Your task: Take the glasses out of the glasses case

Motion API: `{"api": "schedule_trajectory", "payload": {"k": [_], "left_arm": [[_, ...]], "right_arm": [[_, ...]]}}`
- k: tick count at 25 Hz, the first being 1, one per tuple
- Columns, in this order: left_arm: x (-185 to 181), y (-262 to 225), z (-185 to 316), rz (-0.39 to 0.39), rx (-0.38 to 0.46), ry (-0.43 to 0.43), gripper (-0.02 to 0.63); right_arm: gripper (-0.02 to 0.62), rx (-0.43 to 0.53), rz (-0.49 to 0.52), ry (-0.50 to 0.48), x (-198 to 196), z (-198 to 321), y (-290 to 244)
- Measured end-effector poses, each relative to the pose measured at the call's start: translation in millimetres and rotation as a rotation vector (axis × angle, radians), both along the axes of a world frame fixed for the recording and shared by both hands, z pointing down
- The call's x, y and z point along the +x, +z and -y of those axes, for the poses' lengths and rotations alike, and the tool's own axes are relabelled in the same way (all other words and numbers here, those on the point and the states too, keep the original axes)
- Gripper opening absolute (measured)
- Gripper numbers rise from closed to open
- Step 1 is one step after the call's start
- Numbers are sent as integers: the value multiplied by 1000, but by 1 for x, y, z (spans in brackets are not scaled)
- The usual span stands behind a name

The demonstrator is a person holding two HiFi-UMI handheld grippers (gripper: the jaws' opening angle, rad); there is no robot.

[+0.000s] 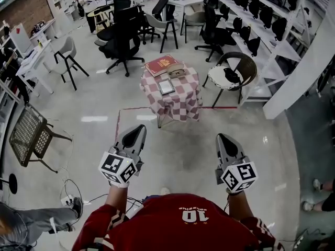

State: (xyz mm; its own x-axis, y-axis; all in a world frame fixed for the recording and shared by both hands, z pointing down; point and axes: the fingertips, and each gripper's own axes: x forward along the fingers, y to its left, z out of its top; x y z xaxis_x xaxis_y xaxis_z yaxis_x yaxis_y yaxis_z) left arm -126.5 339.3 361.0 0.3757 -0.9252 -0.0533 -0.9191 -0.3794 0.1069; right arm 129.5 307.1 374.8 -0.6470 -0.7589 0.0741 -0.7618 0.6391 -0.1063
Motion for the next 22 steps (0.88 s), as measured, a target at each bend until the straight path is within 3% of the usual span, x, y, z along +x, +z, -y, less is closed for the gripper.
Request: {"api": "schedule_trajectory", "payload": {"k": [13,22], "left_arm": [[-15,15,33,-21,-25,38,8],[-4,19,110,20,-42,20,8]], "right_arm": [[14,-28,-29,3,-23,19,13],[14,-41,8,-32,-23,109,18]]}}
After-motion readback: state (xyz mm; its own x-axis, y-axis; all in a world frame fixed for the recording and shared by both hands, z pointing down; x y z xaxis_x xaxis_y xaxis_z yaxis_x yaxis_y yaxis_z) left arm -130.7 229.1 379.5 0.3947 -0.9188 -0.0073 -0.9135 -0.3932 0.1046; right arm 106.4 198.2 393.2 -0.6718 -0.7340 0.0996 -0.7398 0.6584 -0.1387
